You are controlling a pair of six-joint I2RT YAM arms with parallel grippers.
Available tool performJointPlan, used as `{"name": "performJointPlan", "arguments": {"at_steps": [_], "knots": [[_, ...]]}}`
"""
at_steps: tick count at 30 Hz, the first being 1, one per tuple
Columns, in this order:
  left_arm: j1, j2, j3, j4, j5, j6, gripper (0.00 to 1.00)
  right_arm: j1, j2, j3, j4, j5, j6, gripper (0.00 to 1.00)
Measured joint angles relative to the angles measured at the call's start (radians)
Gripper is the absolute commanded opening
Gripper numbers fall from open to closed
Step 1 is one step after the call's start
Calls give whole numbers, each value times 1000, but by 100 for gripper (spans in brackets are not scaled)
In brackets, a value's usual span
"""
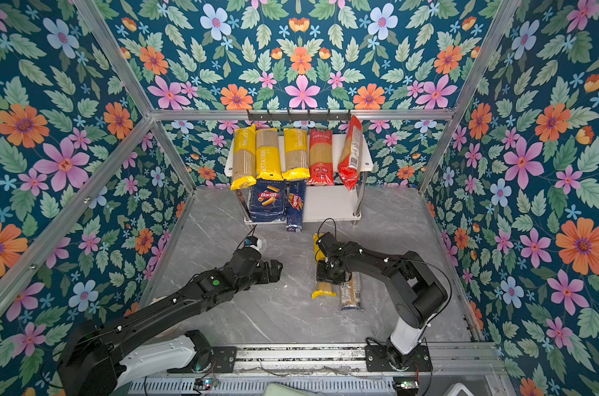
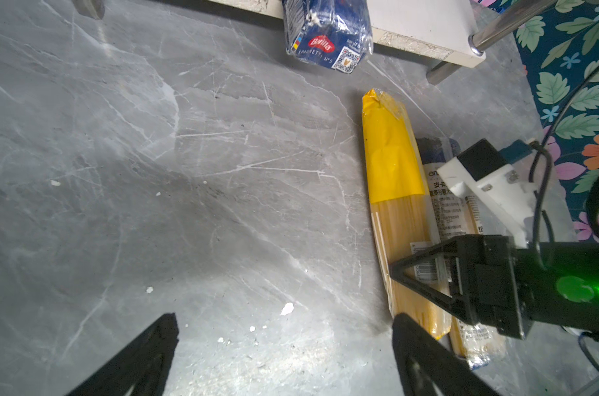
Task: Place and organize the pasta boxes and bags onto the shelf
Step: 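Lower the right gripper onto the yellow spaghetti bag and close it, then lift the yellow bag upright and carry it toward the lower shelf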
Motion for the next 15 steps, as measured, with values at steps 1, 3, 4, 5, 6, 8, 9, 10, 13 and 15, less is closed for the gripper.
{"name": "performJointPlan", "arguments": {"at_steps": [1, 3, 4, 5, 6, 8, 9, 10, 13, 15], "knots": [[0, -1, 2, -6, 0, 0, 99, -6, -5, -8, 8, -11, 0, 13], [0, -1, 9, -15, -3, 0, 99, -22, -18, -28, 31, -39, 0, 11], [0, -1, 13, -18, -3, 0, 99, -31, -23, -38, 43, -54, 1, 10], [0, -1, 16, -22, -4, 0, 100, -41, -26, -50, 56, -71, 2, 9], [0, 0, 21, -26, -5, 1, 99, -53, -38, -64, 74, -93, 4, 9], [0, 1, 25, -31, -6, 3, 100, -79, -61, -90, 91, -132, 11, 9], [0, 1, 26, -33, -7, 3, 99, -92, -72, -101, 97, -147, 21, 9], [0, 2, 28, -35, -7, 3, 99, -100, -78, -109, 102, -158, 24, 9], [0, 6, 37, -37, -7, 3, 99, -114, -103, -115, 106, -188, 30, 9], [0, 13, 45, -38, -11, 3, 99, -122, -121, -114, 102, -210, 36, 9]]}}
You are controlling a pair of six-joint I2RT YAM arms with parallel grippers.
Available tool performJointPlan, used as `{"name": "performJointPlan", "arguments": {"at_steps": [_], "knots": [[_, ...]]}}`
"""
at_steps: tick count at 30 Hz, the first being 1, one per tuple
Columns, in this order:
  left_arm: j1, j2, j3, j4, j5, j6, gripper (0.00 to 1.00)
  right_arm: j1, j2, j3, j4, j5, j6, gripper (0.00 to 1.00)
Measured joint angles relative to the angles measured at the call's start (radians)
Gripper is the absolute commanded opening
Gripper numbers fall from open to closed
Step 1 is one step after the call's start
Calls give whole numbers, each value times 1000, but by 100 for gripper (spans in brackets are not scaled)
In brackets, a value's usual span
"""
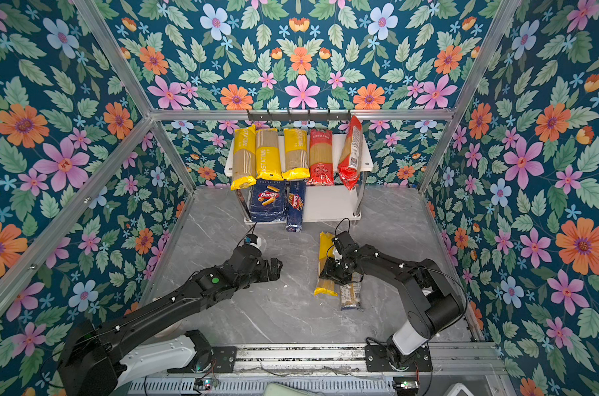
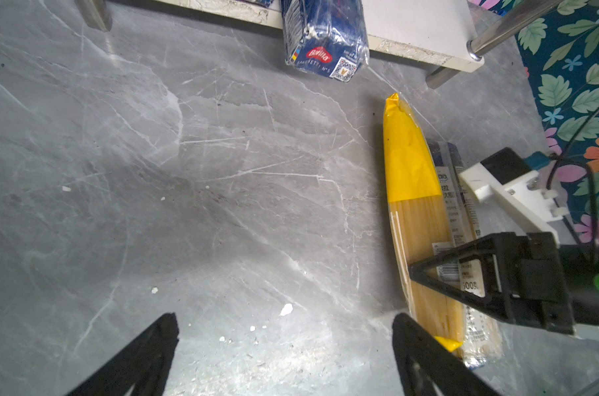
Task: Place and organize the pasta boxes and bags onto the shelf
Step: 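Lift the yellow bag upright and carry it toward the lower shelf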
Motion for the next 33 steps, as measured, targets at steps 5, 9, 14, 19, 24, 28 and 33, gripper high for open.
{"name": "performJointPlan", "arguments": {"at_steps": [5, 9, 14, 19, 24, 28, 33], "knots": [[0, 38, 30, 0, -6, 4, 99, -37, -40, 2, -11, -55, -1, 9], [0, 74, 57, 0, -6, 7, 99, -84, -74, -11, -2, -118, -1, 9], [0, 106, 93, 0, -6, 16, 99, -141, -77, -29, 40, -201, 1, 8], [0, 139, 134, -8, -6, 27, 99, -151, -68, -40, 86, -256, 10, 8], [0, 147, 150, -26, -6, 30, 99, -153, -74, -59, 117, -295, 16, 8], [0, 146, 154, -37, -6, 30, 99, -154, -102, -74, 117, -315, 17, 8], [0, 138, 150, -43, -6, 30, 99, -153, -145, -86, 117, -325, 19, 8]]}}
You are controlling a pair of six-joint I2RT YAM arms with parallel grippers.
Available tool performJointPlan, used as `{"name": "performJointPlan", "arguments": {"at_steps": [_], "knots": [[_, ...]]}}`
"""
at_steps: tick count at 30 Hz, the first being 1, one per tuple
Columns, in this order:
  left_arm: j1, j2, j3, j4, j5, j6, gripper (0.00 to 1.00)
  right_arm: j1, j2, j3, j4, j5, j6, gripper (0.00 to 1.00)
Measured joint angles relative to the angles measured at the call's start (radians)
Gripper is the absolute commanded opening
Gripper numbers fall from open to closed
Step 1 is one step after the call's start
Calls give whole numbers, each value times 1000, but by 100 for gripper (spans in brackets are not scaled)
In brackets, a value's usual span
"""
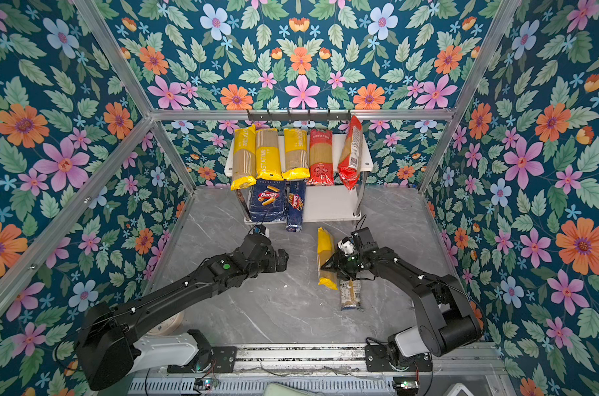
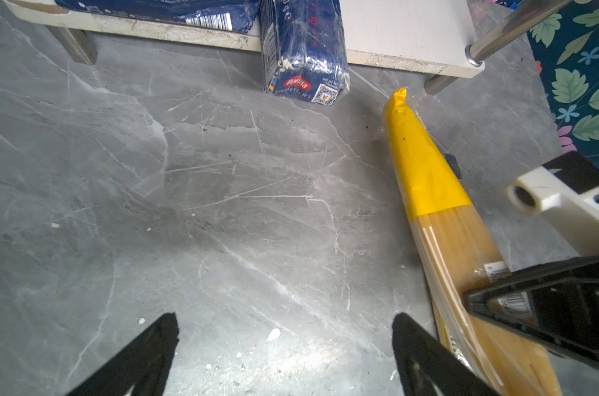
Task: Place and organize the pasta boxes and bags onto the shelf
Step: 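Lift the yellow bag upright and carry it toward the lower shelf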
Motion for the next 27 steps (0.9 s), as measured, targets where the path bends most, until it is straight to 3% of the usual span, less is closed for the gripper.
{"name": "performJointPlan", "arguments": {"at_steps": [14, 27], "knots": [[0, -65, -18, -8, -16, -4, 99, 0, -39, 72, -35, -21, -19, 8], [0, -105, 23, -63, -67, 31, 99, -51, 211, 350, -68, -22, -93, 8]]}}
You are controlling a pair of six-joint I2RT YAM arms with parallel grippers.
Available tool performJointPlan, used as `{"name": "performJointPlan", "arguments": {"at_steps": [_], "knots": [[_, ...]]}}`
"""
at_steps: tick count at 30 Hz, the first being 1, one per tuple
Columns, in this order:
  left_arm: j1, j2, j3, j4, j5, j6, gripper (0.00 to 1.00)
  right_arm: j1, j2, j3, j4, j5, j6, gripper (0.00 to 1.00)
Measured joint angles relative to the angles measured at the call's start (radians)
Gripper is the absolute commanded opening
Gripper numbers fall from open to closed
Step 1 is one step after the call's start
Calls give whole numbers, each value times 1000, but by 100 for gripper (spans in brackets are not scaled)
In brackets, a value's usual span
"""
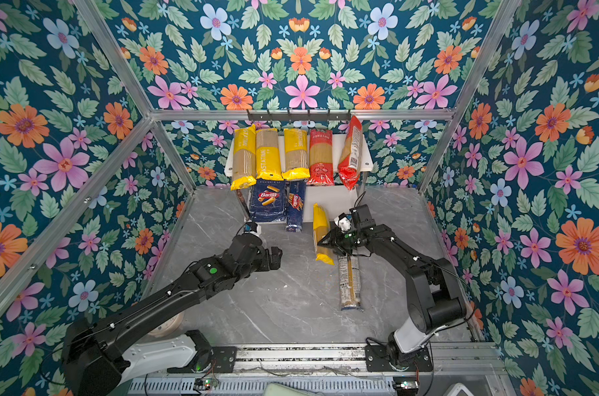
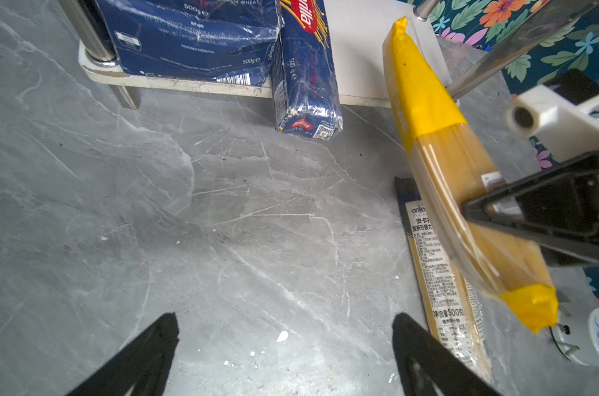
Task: Place and organize the pasta boxes and bags onto the shelf
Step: 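Lift the yellow bag upright and carry it toward the lower shelf, then stand the yellow bag beside the Barilla Spaghetti box on the lower shelf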
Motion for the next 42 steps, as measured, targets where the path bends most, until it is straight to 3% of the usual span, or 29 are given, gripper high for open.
{"name": "performJointPlan", "arguments": {"at_steps": [18, 30, 32, 34, 35, 42], "knots": [[19, 42, 150, -83, -45, 146, 99, -29, 439, 512, -99, 60, -106, 10], [52, -2, 161, -118, -65, 181, 99, -34, 591, 714, -134, 78, -111, 21], [58, 4, 164, -117, -65, 190, 99, -33, 612, 743, -135, 79, -109, 29], [64, 10, 166, -118, -64, 201, 99, -33, 628, 764, -138, 77, -108, 54], [68, 10, 166, -118, -64, 201, 99, -33, 632, 769, -140, 76, -106, 59], [80, -6, 155, -119, -61, 208, 99, -34, 618, 759, -130, 71, -92, 71]]}}
